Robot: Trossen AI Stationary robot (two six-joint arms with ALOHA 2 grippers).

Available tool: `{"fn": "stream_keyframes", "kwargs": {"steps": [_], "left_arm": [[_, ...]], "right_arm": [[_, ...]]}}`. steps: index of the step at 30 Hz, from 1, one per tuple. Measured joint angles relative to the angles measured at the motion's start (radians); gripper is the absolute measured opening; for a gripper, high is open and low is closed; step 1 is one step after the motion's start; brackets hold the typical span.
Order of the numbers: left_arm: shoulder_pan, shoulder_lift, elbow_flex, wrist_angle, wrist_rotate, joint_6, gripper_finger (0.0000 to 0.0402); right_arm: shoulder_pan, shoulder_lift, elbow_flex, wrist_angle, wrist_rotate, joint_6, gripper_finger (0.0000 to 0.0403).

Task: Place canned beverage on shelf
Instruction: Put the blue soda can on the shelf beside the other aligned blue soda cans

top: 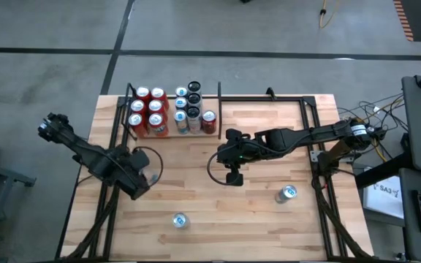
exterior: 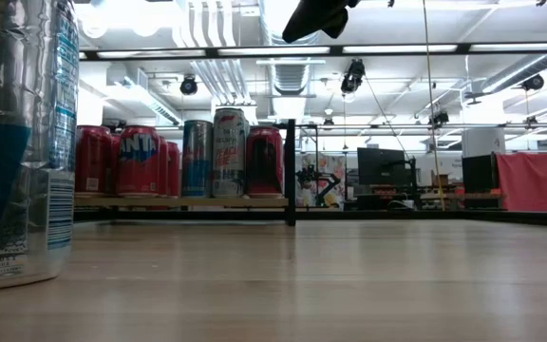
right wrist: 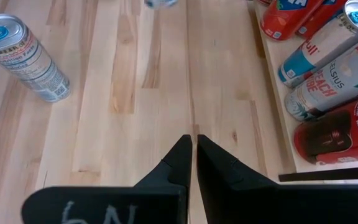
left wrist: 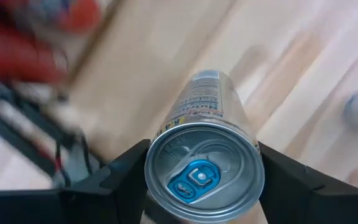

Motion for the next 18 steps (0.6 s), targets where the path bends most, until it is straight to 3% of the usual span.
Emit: {"fn": "stream_keyframes", "kwargs": {"steps": [9, 18], "left_arm": [[0.119, -0.006, 0.228, 0.003, -0.263, 0.303, 0.0223], [0.371, -0.007, 0.32, 0.003, -0.317, 0.628, 0.0223]], "right_arm": [[0.0, 0.0, 0.0, 0.0, 0.0, 0.001, 0.0013], [0.0, 0.0, 0.0, -0.001, 0.0, -0.009, 0.0013]]}}
